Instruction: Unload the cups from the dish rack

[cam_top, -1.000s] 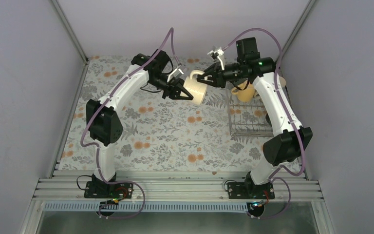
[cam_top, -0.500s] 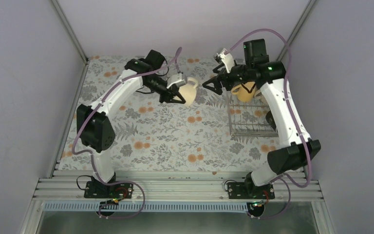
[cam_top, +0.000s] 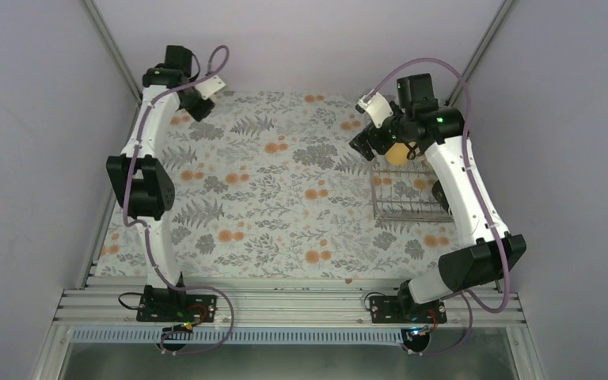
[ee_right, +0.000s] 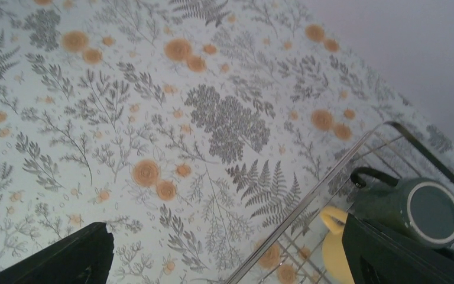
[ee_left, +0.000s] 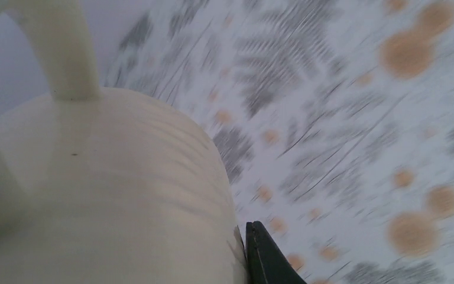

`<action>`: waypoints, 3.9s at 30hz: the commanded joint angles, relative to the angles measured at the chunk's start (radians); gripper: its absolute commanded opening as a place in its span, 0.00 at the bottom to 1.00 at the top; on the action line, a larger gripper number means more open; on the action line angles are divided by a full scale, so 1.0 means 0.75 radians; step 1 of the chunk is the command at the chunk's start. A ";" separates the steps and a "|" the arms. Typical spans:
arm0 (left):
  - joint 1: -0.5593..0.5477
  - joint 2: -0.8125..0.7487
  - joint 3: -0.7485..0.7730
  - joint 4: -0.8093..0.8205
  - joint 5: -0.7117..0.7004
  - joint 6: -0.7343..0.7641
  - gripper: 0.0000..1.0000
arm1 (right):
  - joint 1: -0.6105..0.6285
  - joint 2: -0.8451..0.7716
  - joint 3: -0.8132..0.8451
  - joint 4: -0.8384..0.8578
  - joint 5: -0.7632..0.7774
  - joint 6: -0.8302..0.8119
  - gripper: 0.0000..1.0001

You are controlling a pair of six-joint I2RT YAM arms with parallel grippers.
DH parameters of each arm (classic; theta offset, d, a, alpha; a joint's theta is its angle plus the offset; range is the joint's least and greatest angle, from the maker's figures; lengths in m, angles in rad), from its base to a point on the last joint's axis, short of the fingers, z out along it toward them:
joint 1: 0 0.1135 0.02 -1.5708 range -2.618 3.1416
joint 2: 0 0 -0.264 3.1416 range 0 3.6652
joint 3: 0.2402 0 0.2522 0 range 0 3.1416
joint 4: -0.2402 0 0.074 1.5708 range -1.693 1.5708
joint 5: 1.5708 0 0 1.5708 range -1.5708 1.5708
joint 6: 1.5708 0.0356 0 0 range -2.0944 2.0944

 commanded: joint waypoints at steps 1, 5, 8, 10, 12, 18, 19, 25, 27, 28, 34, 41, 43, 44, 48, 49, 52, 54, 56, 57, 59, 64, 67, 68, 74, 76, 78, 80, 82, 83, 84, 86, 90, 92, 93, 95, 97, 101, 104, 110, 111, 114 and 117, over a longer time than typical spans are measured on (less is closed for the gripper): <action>0.112 0.124 0.140 -0.116 -0.256 0.135 0.02 | -0.006 -0.044 -0.077 0.056 0.048 -0.029 1.00; 0.187 0.222 0.196 -0.107 -0.359 0.207 0.02 | -0.006 -0.078 -0.129 0.076 0.036 -0.045 1.00; 0.218 0.355 0.322 -0.153 -0.394 0.221 0.02 | -0.009 -0.093 -0.150 0.077 0.031 -0.052 1.00; 0.224 0.458 0.452 -0.221 -0.402 0.212 0.02 | -0.012 -0.102 -0.165 0.077 0.038 -0.059 1.00; 0.225 0.560 0.627 -0.303 -0.398 0.208 0.02 | -0.015 -0.106 -0.176 0.079 0.047 -0.065 1.00; 0.224 0.638 0.580 -0.299 -0.392 0.217 0.02 | -0.032 -0.120 -0.194 0.079 0.071 -0.067 1.00; 0.224 0.638 0.560 -0.284 -0.392 0.215 0.02 | -0.034 -0.128 -0.198 0.082 0.071 -0.067 1.00; 0.224 0.644 0.554 -0.293 -0.354 0.231 0.02 | -0.046 -0.142 -0.202 0.065 0.065 -0.076 1.00; 0.224 0.645 0.543 -0.303 -0.355 0.244 0.02 | -0.048 -0.143 -0.205 0.065 0.066 -0.074 1.00; 0.225 0.646 0.531 -0.309 -0.356 0.250 0.02 | -0.047 -0.142 -0.206 0.065 0.065 -0.071 1.00; 0.227 0.671 0.547 -0.313 -0.373 0.250 0.04 | -0.053 -0.138 -0.222 0.083 0.101 -0.060 1.00; 0.227 0.665 0.548 -0.288 -0.380 0.233 0.14 | -0.064 -0.129 -0.234 0.097 0.121 -0.038 1.00; 0.226 0.663 0.545 -0.288 -0.383 0.235 0.15 | -0.064 -0.130 -0.232 0.097 0.123 -0.037 1.00; 0.227 0.663 0.543 -0.291 -0.381 0.237 0.15 | -0.063 -0.130 -0.230 0.095 0.124 -0.035 1.00; 0.226 0.661 0.547 -0.296 -0.374 0.238 0.23 | -0.066 -0.138 -0.232 0.096 0.124 -0.027 1.00; 0.228 0.655 0.547 -0.290 -0.374 0.237 0.29 | -0.065 -0.140 -0.235 0.098 0.125 -0.027 1.00; 0.229 0.642 0.552 -0.278 -0.374 0.218 0.41 | -0.067 -0.148 -0.253 0.114 0.142 -0.019 1.00; 0.228 0.622 0.553 -0.278 -0.373 0.214 0.45 | -0.069 -0.149 -0.262 0.124 0.163 -0.010 1.00; 0.228 0.594 0.557 -0.272 -0.380 0.199 0.53 | -0.076 -0.146 -0.267 0.132 0.185 0.004 1.00; 0.228 0.573 0.562 -0.269 -0.378 0.191 0.58 | -0.078 -0.146 -0.271 0.137 0.193 0.013 1.00; 0.227 0.513 0.565 -0.259 -0.382 0.163 0.65 | -0.088 -0.140 -0.277 0.144 0.217 0.032 1.00; 0.224 0.298 0.500 -0.214 -0.279 0.100 0.84 | -0.120 -0.137 -0.319 0.177 0.286 0.083 1.00; 0.221 0.172 0.453 -0.197 -0.176 0.062 0.94 | -0.127 -0.131 -0.362 0.206 0.337 0.083 1.00; 0.219 0.133 0.442 -0.198 -0.132 0.039 0.96 | -0.130 -0.130 -0.373 0.219 0.349 0.074 1.00; 0.192 -0.188 0.135 0.025 0.224 -0.133 1.00 | -0.156 -0.005 -0.289 0.201 0.396 0.018 0.96; 0.157 -0.331 -0.060 0.170 0.260 -0.156 1.00 | -0.156 -0.002 -0.294 0.270 0.482 -0.058 0.94; 0.099 -0.465 -0.227 0.297 0.235 -0.159 1.00 | -0.156 -0.028 -0.345 0.397 0.582 -0.200 0.95; 0.031 -0.548 -0.363 0.400 0.187 -0.147 1.00 | -0.156 -0.057 -0.414 0.498 0.619 -0.402 0.95; -0.007 -0.603 -0.463 0.491 0.148 -0.144 1.00 | -0.155 -0.067 -0.460 0.565 0.622 -0.627 0.95; -0.015 -0.624 -0.516 0.530 0.143 -0.148 1.00 | -0.155 -0.061 -0.458 0.578 0.623 -0.703 0.94; -0.019 -0.635 -0.543 0.563 0.143 -0.155 1.00 | -0.156 -0.043 -0.440 0.565 0.618 -0.762 0.92; -0.023 -0.645 -0.576 0.591 0.147 -0.173 1.00 | -0.156 0.029 -0.358 0.476 0.607 -0.842 0.87; -0.031 -0.659 -0.641 0.633 0.173 -0.189 1.00 | -0.156 0.131 -0.233 0.370 0.550 -0.925 0.80; -0.035 -0.667 -0.666 0.649 0.175 -0.190 1.00 | -0.155 0.167 -0.215 0.346 0.529 -0.960 0.80; -0.038 -0.667 -0.675 0.653 0.176 -0.190 1.00 | -0.156 0.190 -0.199 0.315 0.508 -0.968 0.80; -0.037 -0.673 -0.691 0.658 0.183 -0.190 1.00 | -0.158 0.259 -0.145 0.236 0.449 -0.973 0.79; -0.038 -0.683 -0.710 0.662 0.186 -0.183 1.00 | -0.162 0.325 -0.115 0.179 0.435 -0.975 0.78; -0.037 -0.717 -0.783 0.699 0.178 -0.163 1.00 | -0.170 0.410 -0.123 0.156 0.444 -1.014 0.67; -0.037 -0.733 -0.826 0.716 0.171 -0.151 1.00 | -0.183 0.454 -0.142 0.210 0.472 -1.055 0.62; -0.037 -0.759 -0.907 0.755 0.155 -0.148 1.00 | -0.219 0.602 0.032 0.206 0.538 -1.000 0.63; -0.037 -0.763 -0.917 0.762 0.151 -0.147 1.00 | -0.234 0.623 0.086 0.197 0.512 -0.968 0.64; -0.037 -0.757 -0.929 0.764 0.147 -0.143 1.00 | -0.253 0.671 0.192 0.117 0.445 -0.923 0.66; -0.037 -0.745 -0.919 0.755 0.155 -0.155 1.00 | -0.263 0.705 0.226 0.140 0.480 -0.854 0.66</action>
